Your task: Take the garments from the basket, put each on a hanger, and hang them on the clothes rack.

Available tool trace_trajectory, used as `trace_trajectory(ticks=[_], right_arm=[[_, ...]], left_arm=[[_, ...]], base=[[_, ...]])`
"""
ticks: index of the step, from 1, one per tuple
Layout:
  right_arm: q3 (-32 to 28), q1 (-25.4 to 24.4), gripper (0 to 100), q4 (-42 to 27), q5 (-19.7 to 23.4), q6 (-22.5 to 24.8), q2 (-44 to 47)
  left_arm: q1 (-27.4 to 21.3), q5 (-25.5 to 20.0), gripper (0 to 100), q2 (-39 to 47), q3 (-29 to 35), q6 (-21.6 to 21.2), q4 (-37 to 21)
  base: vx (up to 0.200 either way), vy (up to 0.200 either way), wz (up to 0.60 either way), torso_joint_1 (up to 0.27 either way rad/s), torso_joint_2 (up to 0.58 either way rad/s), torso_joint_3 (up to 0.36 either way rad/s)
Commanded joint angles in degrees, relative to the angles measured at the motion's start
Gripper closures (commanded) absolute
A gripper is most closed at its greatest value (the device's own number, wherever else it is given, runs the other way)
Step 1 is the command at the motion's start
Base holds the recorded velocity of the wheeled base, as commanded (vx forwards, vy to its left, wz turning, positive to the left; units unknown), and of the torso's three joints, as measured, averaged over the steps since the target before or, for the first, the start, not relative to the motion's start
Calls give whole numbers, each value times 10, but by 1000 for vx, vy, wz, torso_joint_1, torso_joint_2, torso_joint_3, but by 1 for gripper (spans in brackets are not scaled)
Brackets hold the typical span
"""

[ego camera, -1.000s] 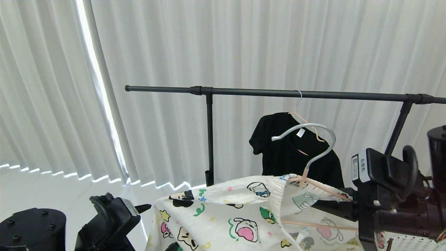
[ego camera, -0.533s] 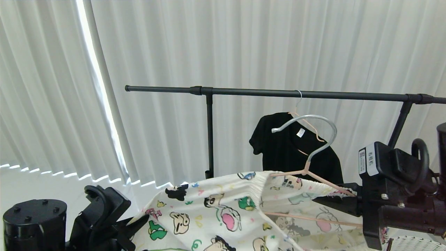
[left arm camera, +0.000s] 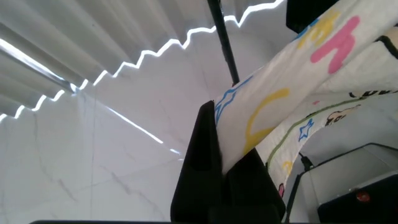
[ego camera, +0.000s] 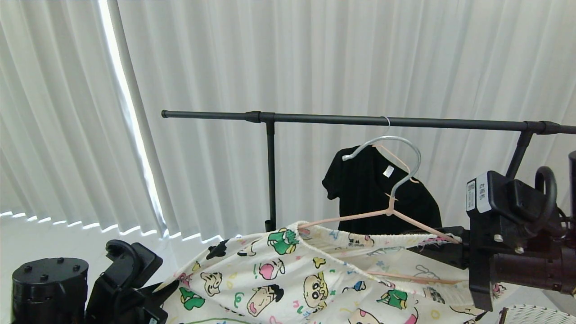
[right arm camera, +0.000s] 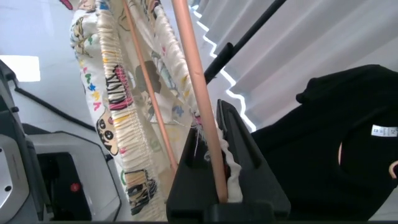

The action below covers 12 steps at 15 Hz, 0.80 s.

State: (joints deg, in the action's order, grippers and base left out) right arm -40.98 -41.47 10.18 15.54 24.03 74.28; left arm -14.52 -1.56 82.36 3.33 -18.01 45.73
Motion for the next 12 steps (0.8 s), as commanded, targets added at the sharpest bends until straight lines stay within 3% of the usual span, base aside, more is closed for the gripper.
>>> trace_trajectory(ticks=[1,10,11,12], right_arm=[[-1,0,100,0,-1,0,0],[-1,24,100,0,-24,-1,9],[-1,24,100,0,-24,-1,9],[-1,24,100,0,-23,-1,9]], left_arm=[[-2,1,100,-4,3,1,2],[-24,1,100,-49,33,0,2],[-25,0,0,-49,34,-1,2],[-25,0,0,-50,34,0,2]], base=[[0,0,0,0,0,0],[0,0,0,0,0,0],[0,0,0,0,0,0],[0,0,0,0,0,0]])
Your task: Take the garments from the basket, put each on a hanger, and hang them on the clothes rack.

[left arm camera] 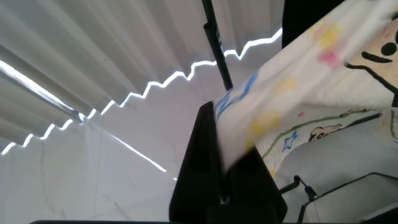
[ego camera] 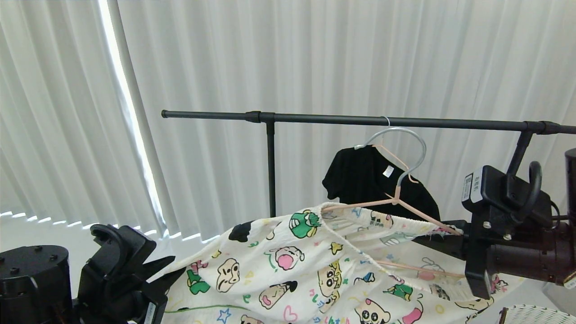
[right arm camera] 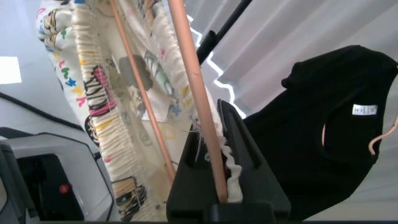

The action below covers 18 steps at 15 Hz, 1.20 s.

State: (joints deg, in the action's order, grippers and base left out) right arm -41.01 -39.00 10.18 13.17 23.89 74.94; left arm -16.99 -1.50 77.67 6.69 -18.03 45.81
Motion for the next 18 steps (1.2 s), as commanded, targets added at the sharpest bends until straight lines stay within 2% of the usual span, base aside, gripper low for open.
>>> trace_trajectory(ticks=[1,4,7,10,12,16,18], right_arm=[[1,0,100,0,1,0,2],[4,9,100,-1,1,-2,3],[18,40,100,-3,1,-3,6],[38,89,100,-9,-1,-3,5],[37,107,100,-10,-5,-3,3],[38,160,100,-33,-20,-4,-16],[38,198,100,-67,-21,-3,-44]], left_arm=[[-1,-3,0,-12,2,3,1],[-1,-15,0,-30,2,11,1],[-10,-71,0,-81,24,58,1],[-10,-71,0,-93,66,74,1],[-9,-70,0,-93,61,70,1],[10,-20,0,-72,43,69,-1],[10,40,0,-59,32,62,-1]], base=[[0,0,0,0,0,0],[0,0,0,0,0,0],[0,0,0,0,0,0],[0,0,0,0,0,0],[0,0,0,0,0,0],[0,0,0,0,0,0],[0,0,0,0,0,0]])
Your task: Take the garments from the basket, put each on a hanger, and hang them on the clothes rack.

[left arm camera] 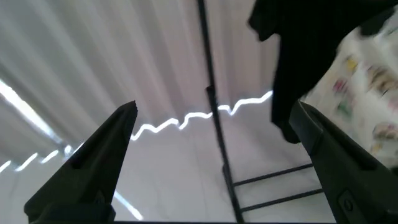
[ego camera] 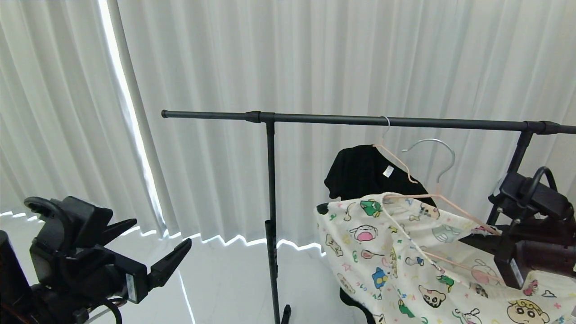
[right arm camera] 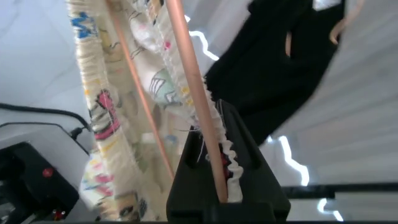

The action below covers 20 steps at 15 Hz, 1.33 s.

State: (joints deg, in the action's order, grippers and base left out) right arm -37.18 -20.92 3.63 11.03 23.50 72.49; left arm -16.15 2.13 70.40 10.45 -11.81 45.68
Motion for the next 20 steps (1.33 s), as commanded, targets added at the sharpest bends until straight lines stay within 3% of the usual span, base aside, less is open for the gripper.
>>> trace_trajectory(ticks=[1,4,6,9,20], right_arm=[[0,41,100,-53,-1,1,-45],[0,79,100,-142,-1,1,-97],[0,89,100,-158,-1,1,-112],[14,98,100,-180,-2,1,-136],[45,175,100,-198,-9,1,-176]], left_arm=[[2,60,0,32,-7,-15,0],[5,152,0,61,-3,-20,0],[13,167,0,63,-1,-20,1],[8,167,0,50,4,-21,6],[7,167,0,41,11,-30,6]], base=[[0,0,0,0,0,0],[0,0,0,0,0,0],[0,0,0,0,0,0],[0,0,0,0,0,0],[0,-200,0,1,2,0]])
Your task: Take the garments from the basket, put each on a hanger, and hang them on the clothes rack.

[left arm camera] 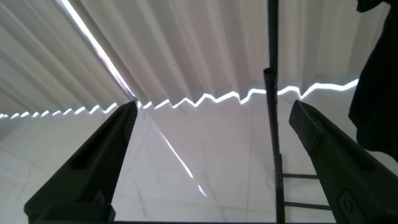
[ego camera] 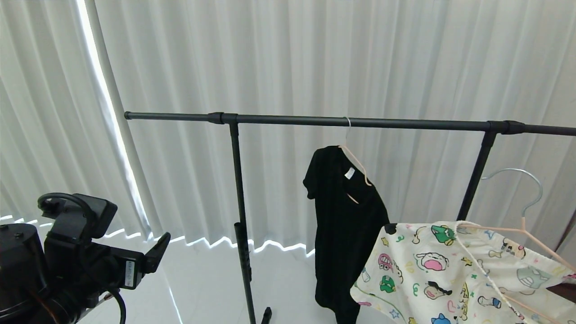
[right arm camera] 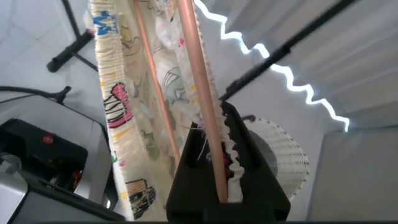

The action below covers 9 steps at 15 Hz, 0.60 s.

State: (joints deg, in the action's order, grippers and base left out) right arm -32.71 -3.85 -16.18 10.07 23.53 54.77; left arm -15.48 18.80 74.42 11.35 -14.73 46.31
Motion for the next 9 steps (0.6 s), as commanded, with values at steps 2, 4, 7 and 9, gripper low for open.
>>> trace_trajectory(ticks=[2,4,7,9], right_arm=[[2,19,100,0,0,0,2],[2,35,100,0,0,0,3],[0,58,100,0,0,-1,9],[-14,71,100,3,0,-1,24]], left_arm=[[0,0,0,2,3,0,0],[0,0,0,3,2,0,0],[0,0,0,4,2,0,0],[0,0,0,5,1,-3,-1]], base=[[0,-200,0,5,5,2],[0,-100,0,-1,1,-4],[0,0,0,0,0,0],[0,0,0,0,0,0]])
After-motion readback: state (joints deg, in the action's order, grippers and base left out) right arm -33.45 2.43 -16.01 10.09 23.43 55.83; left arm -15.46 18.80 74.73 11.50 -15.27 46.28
